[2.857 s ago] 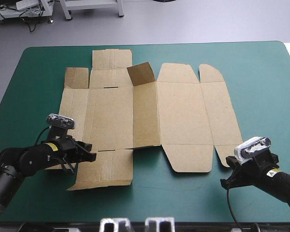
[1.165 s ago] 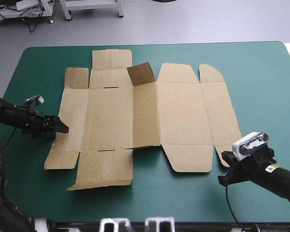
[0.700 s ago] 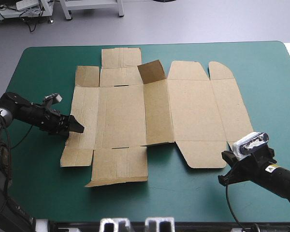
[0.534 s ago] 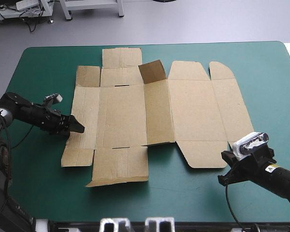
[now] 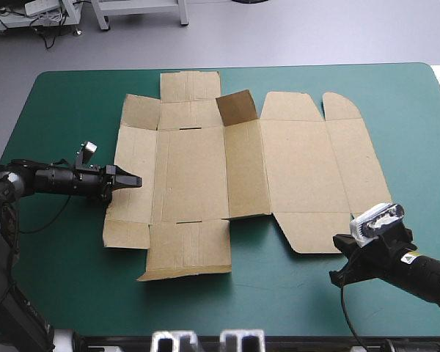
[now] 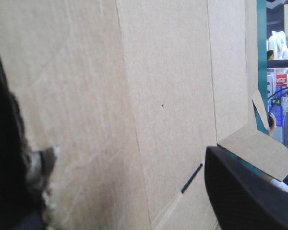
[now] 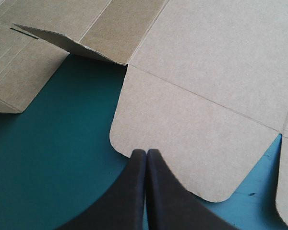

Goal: Fold the box

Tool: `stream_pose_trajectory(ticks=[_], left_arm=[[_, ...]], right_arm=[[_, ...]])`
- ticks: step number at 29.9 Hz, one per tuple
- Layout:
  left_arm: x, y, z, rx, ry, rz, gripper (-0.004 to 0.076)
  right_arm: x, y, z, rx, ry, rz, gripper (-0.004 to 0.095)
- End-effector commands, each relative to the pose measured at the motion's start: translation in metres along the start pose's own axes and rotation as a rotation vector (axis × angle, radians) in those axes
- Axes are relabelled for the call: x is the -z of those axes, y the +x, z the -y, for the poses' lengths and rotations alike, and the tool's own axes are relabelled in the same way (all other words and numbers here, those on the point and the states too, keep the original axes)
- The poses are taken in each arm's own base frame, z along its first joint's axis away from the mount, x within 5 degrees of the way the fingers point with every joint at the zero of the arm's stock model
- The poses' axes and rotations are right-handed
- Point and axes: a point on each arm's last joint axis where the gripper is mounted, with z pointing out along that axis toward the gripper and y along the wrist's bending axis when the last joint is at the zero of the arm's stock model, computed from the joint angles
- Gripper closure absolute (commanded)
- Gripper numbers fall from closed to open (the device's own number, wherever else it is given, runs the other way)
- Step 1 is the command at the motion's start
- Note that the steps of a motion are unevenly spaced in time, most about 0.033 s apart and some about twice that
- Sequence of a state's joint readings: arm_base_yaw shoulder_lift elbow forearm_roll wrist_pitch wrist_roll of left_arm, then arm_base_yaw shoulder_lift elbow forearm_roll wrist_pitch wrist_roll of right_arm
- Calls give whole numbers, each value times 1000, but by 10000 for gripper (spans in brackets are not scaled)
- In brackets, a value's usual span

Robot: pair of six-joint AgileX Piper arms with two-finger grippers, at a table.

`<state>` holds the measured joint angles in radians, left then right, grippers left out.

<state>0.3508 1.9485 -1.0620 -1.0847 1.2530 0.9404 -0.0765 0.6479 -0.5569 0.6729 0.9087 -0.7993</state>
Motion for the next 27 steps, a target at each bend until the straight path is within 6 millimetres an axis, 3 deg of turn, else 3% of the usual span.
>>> stream_pose_trajectory(ticks=[1, 3, 8, 13, 22, 27], left_arm=[[-22, 17, -8, -13, 35, -145, 243], [-21, 18, -8, -10, 24, -158, 297], [-20, 22, -10, -4, -3, -194, 534], [-14, 19, 1, -42, -8, -166, 733], [19, 6, 52, -197, -65, -50, 727], [35, -6, 91, -372, -93, 15, 727]], right_arm=[[5, -12, 0, -9, 0, 63, 932], [5, -12, 0, -16, -1, 63, 932], [5, -12, 0, -19, -2, 62, 932], [5, -12, 0, -19, -2, 62, 932], [5, -13, 0, -19, 5, 69, 932], [6, -16, 1, -16, 21, 88, 933]])
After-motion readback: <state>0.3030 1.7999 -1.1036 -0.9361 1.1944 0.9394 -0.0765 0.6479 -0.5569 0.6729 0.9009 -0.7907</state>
